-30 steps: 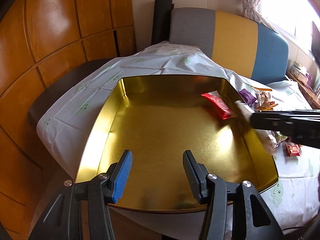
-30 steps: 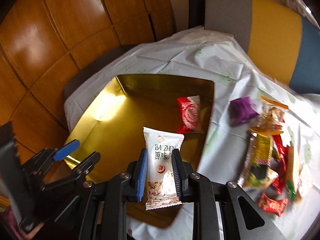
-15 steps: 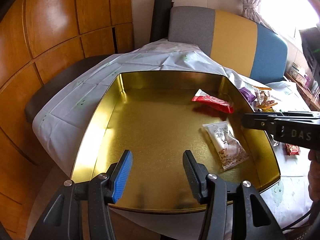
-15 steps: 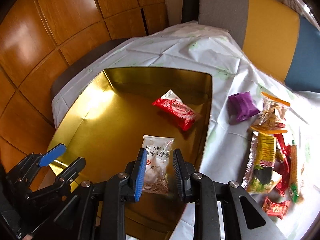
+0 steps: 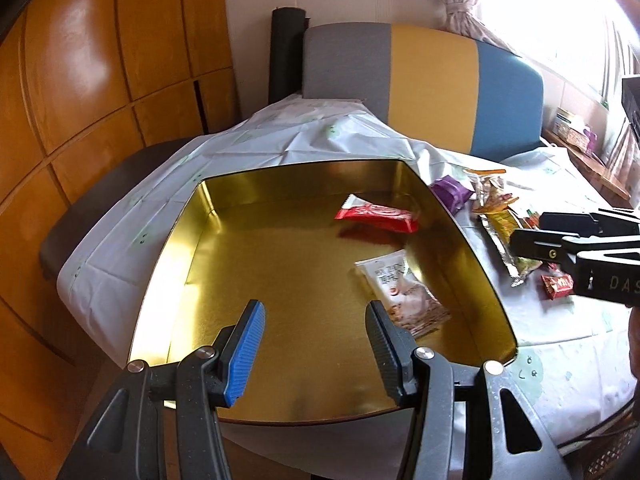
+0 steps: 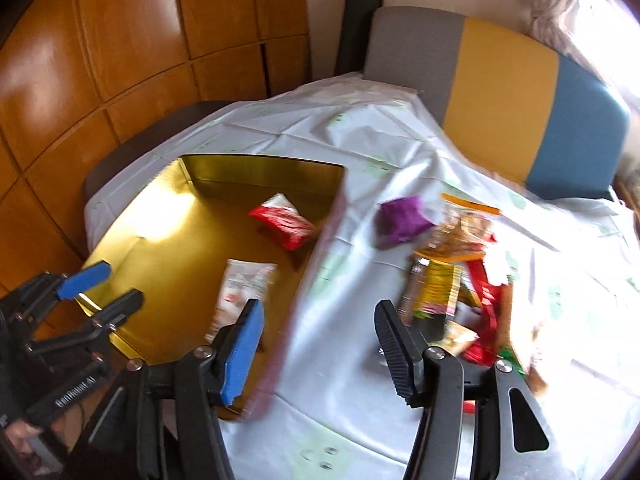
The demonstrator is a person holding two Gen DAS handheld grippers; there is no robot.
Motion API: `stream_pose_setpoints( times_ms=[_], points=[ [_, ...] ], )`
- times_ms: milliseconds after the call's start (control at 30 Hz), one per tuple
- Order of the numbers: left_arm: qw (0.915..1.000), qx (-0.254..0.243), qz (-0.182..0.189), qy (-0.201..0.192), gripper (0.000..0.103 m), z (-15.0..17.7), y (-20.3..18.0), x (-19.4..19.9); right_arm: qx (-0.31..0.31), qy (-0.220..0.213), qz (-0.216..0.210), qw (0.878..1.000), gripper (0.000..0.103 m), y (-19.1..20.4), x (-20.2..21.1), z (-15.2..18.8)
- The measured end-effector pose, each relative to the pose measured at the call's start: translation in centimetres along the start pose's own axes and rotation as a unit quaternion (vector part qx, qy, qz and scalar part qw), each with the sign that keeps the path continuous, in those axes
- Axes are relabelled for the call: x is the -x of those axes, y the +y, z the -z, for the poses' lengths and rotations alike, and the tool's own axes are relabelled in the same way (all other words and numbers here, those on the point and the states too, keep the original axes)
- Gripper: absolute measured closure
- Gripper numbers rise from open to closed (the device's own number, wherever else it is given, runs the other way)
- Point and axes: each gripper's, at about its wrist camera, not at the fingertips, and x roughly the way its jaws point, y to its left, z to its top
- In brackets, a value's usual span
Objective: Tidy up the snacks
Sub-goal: 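Carry the white BA ZHEN bag into the tin and release it with the right tool, then grasp the red candy bar on the tablecloth with the left tool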
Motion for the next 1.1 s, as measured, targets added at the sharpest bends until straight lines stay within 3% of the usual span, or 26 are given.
stream_pose_setpoints(
  times_ms=[733,833,900,1100],
  points=[
    [0.9947,-0.089,0.051,0.003,0.050,-1.0,-6.7,0.4,-0.043,0.016,0.118,0.992,0.031,-12.6,3.7,3.7],
    [0.9913,-0.113,0.068,0.006,0.049,-1.2,-8.0,0.4,-0.061,0.020,0.143,0.988,0.030,-15.4,4.1,4.3],
    [0.9875,-0.133,0.085,0.011,0.034,-1.3,-9.2,0.3,-0.078,0.021,0.157,0.984,0.030,-17.3,4.3,4.8],
    [0.9748,-0.179,0.133,0.017,0.033,-1.7,-13.0,0.2,-0.164,0.029,0.162,0.973,0.030,-22.3,4.3,6.9]
  ],
)
